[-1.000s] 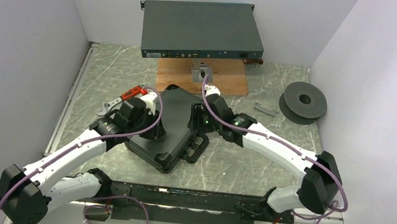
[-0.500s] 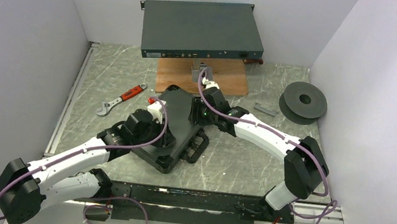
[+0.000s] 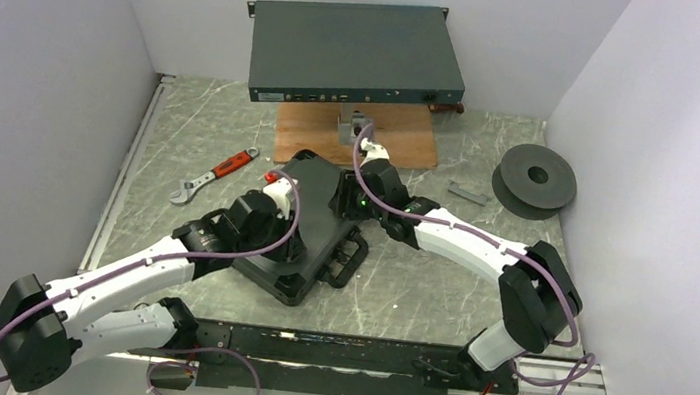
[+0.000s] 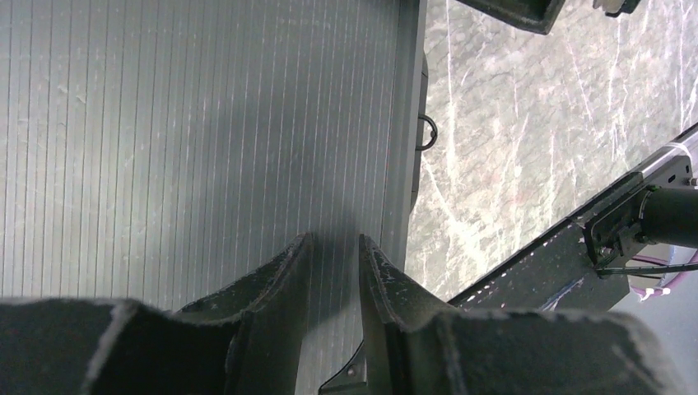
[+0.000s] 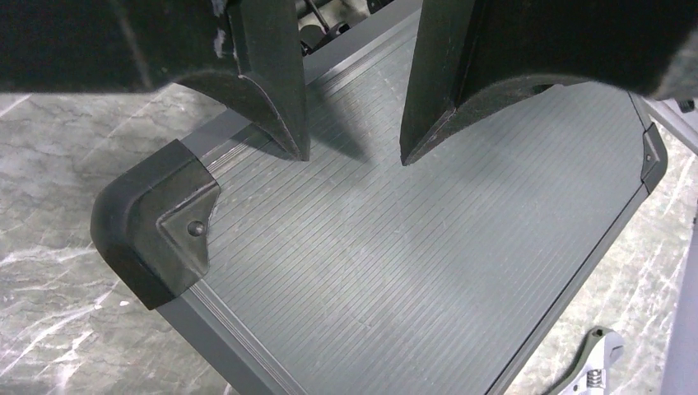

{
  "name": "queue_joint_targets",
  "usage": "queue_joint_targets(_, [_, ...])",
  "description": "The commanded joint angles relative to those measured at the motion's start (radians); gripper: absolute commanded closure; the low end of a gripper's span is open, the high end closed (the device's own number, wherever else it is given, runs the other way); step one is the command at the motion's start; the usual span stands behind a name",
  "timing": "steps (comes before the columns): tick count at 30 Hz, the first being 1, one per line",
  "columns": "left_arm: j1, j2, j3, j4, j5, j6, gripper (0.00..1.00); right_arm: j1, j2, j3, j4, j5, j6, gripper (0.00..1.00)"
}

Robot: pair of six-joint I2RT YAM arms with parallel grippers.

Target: Pack up texas hold em set

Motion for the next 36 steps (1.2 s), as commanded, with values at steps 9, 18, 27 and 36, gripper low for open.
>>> queue_joint_targets(9, [-0.03,0.024,-0.11,-0.003,-0.014,-0.021,0.66,-0.001,-0.056,-0.078,-0.229,0.015,0.004,0.51])
queue_joint_targets(18, [-0.049,0.028,-0.148,0.018,-0.027,-0.035,0.67,-0.002,-0.258,-0.118,-0.357,0.073,0.021,0.38])
queue_joint_targets(27, [-0.067,0.042,-0.161,0.043,-0.027,-0.051,0.67,-0.001,-0.372,-0.31,-0.324,0.019,0.112,0.51])
queue_joint_targets(36, [-0.082,0.058,-0.168,0.05,-0.027,-0.059,0.67,-0.001,-0.325,-0.377,-0.218,-0.04,0.141,0.75])
